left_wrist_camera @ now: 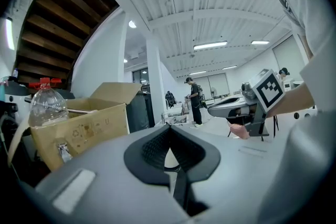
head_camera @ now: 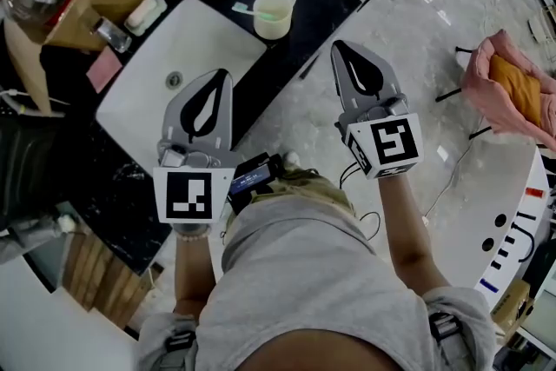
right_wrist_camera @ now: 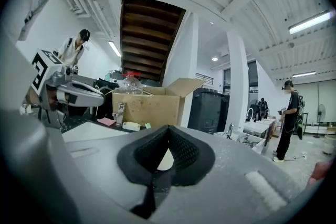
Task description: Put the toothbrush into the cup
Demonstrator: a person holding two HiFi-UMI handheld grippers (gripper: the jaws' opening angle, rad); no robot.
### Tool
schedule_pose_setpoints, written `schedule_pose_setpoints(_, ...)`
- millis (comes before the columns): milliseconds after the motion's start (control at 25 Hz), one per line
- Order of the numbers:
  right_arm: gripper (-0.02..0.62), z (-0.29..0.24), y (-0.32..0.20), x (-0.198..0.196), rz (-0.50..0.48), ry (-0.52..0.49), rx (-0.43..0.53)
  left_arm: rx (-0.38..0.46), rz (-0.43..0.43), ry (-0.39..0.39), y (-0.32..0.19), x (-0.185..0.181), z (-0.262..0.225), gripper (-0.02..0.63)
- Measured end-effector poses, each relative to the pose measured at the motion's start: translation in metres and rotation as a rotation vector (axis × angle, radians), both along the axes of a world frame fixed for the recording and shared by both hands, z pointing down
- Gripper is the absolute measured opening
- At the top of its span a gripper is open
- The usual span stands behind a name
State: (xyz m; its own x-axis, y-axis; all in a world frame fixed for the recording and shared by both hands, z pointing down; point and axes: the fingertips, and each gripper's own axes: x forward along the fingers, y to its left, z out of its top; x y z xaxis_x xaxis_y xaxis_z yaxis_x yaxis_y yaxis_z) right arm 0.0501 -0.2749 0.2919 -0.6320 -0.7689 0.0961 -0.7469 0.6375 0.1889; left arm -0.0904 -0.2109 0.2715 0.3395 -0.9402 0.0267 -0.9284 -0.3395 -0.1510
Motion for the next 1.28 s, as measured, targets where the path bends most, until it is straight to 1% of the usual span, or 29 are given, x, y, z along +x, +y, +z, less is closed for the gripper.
schedule_pose_setpoints(240, -0.008, -0.012, 0.02, 0.017, 0.044, -0.028, 0.014, -0.005, 0.029, -0.006, 0.001, 0.006, -0.002, 0.012)
schedule_pose_setpoints(400, -0.008, -0.014, 0.025, 0.028, 0.066, -0.04, 0.01, 0.011, 0.052, -0.012, -0.003, 0.014, -0.005, 0.012)
schedule_pose_setpoints(560, -0.008, -0.013, 0.026, 0.037, 0.081, -0.038, 0.007, 0.01, 0.068, -0.02, -0.007, 0.021, -0.004, 0.012)
schedule_pose_setpoints(840, -0.008, -0.013, 0.03, 0.041, 0.104, -0.023, 0.01, -0.007, 0.09, 0.034, -0.009, 0.023, -0.005, 0.012)
schedule_pose_setpoints(1280, -0.008, -0.014, 0.03, 0.038, 0.093, -0.025, 0.011, 0.0, 0.086, 0.002, -0.01, 0.025, -0.001, 0.012)
